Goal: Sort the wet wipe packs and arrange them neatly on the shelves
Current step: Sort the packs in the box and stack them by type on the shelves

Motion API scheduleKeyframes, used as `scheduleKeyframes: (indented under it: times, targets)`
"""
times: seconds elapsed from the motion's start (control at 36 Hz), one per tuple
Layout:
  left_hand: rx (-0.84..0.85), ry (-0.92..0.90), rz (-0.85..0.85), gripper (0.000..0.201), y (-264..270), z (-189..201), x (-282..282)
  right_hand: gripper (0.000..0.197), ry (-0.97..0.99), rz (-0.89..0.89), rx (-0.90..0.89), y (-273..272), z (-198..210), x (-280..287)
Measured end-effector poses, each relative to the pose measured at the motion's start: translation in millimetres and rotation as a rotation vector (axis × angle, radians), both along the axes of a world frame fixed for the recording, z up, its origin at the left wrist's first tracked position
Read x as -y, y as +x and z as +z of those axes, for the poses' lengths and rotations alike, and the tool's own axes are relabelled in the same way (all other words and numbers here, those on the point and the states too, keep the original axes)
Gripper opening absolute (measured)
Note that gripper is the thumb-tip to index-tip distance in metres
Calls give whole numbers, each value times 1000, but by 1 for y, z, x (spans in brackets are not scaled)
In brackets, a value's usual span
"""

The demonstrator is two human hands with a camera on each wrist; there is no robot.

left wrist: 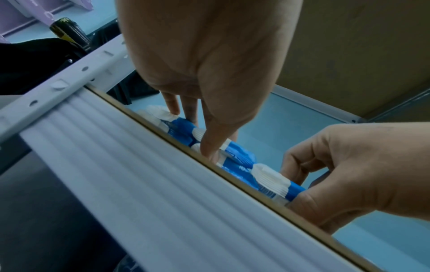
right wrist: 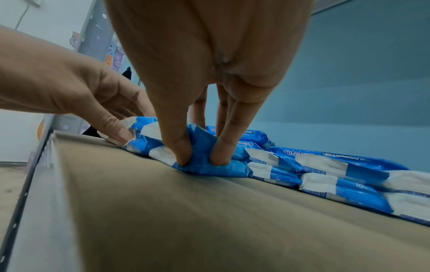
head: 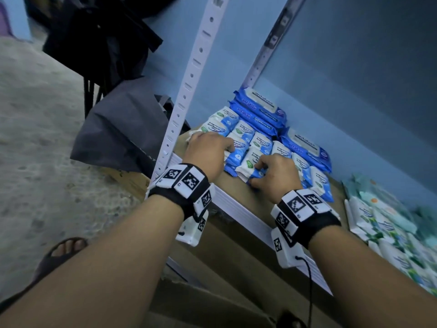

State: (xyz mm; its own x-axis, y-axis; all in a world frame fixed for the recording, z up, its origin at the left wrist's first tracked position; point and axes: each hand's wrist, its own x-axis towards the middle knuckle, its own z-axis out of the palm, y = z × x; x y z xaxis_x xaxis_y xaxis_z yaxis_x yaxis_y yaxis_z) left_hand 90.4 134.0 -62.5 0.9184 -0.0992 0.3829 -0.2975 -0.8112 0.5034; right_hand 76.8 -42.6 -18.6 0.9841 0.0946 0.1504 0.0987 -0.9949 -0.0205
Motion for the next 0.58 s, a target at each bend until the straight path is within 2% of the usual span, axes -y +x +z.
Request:
scheduleKeyframes:
  times: [0.19, 0.42, 0.58]
  targets:
    - [6, 76, -12, 48, -8, 5, 1, 31, 2, 3, -27, -5, 3, 0]
    - [-29, 293, -106, 70, -24, 7, -4, 75, -43, 32, -150, -41, 10, 8]
    - [65, 366, -141, 57, -54, 4, -7, 52, 78, 96, -119, -83, 9, 19]
